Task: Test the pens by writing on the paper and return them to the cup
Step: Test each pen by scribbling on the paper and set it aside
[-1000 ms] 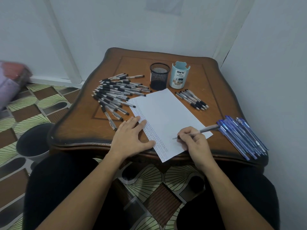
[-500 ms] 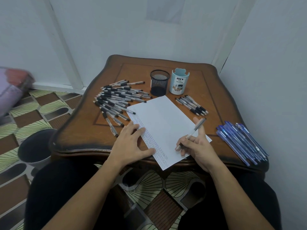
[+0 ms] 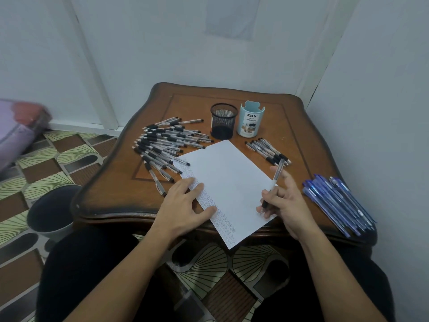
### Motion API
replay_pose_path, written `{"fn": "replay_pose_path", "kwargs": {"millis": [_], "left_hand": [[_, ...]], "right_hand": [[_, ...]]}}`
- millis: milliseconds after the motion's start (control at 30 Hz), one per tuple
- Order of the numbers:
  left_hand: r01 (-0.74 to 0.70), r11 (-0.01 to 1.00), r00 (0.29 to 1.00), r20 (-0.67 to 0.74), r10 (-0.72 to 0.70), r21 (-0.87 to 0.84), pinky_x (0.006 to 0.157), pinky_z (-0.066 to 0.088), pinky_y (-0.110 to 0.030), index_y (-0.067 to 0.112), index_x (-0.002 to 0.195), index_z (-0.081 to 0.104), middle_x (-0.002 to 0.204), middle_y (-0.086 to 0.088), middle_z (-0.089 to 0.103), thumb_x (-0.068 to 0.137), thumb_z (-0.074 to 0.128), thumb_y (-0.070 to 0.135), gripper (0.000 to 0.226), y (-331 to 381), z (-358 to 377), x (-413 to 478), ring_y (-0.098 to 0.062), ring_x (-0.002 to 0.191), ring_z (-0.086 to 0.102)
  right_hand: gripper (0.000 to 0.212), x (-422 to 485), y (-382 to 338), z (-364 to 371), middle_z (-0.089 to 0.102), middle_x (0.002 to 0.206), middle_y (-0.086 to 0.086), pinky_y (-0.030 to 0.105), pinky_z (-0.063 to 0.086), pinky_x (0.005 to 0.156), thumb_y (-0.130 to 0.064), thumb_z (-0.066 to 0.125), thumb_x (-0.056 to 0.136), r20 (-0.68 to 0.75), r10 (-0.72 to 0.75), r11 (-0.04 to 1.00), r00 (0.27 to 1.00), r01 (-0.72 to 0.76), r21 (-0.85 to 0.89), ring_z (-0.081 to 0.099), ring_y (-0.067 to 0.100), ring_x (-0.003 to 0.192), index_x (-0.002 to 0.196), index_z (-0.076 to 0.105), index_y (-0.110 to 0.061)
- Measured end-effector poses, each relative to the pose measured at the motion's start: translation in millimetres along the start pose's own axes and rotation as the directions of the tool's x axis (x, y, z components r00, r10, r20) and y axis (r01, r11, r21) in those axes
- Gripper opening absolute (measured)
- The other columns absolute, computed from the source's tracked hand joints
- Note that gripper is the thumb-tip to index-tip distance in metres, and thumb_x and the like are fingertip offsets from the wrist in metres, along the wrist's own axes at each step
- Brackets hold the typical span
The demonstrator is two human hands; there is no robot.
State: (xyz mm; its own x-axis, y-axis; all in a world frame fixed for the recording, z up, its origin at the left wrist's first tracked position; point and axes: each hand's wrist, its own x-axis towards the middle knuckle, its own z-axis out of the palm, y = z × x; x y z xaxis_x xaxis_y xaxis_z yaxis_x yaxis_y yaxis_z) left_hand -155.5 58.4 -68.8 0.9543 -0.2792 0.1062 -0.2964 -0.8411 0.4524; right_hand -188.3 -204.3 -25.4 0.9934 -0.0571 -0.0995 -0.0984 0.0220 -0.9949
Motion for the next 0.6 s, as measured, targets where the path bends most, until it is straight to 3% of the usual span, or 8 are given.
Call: {"fn": "replay_pose_path", "kwargs": {"millis": [167,267,600], "left_hand": [[-0.003,1.0,0.996,-0.085,0.002,-0.018,0.108,0.033,-0.043,0.018,0.132,0.06,0.139,-0.007,0.048,0.071,0.043,0.073,0.083,1.5,3.5,-0.8,-0.026,0.133,0.036],[-0.004,1.0,0.993,-0.118,0.003,-0.006,0.104,0.038,-0.044,0.015,0.126,0.063,0.13,-0.009,0.053,0.07,0.049,0.07,0.08,1.0,5.6,-0.7,-0.028,0.128,0.041],[-0.011,0.998,0.979,-0.202,0.022,0.059,0.088,0.04,-0.033,0.007,0.118,0.065,0.102,-0.005,0.045,0.069,0.051,0.071,0.082,0.1,7.9,-1.6,-0.025,0.106,0.045]], "right_hand": [[0.047,1.1,0.9,-3.1,0.054,0.074,0.018,0.028,0.053,0.048,0.001,0.061,0.092,-0.035,0.033,0.999,0.999,-0.033,-0.002,0.066,0.028,0.059,0.129,0.051,-0.026],[0.041,3.2,0.5,-2.6,0.054,0.067,0.012,0.026,0.051,0.048,0.0,0.062,0.092,-0.039,0.009,0.999,0.999,-0.011,-0.049,0.061,0.029,0.058,0.128,0.055,-0.02],[0.056,23.3,-9.4,-11.6,0.056,0.073,0.018,0.025,0.054,0.051,-0.007,0.066,0.092,-0.135,-0.008,0.955,0.991,-0.033,-0.296,0.063,0.013,0.053,0.143,0.049,-0.021]]}}
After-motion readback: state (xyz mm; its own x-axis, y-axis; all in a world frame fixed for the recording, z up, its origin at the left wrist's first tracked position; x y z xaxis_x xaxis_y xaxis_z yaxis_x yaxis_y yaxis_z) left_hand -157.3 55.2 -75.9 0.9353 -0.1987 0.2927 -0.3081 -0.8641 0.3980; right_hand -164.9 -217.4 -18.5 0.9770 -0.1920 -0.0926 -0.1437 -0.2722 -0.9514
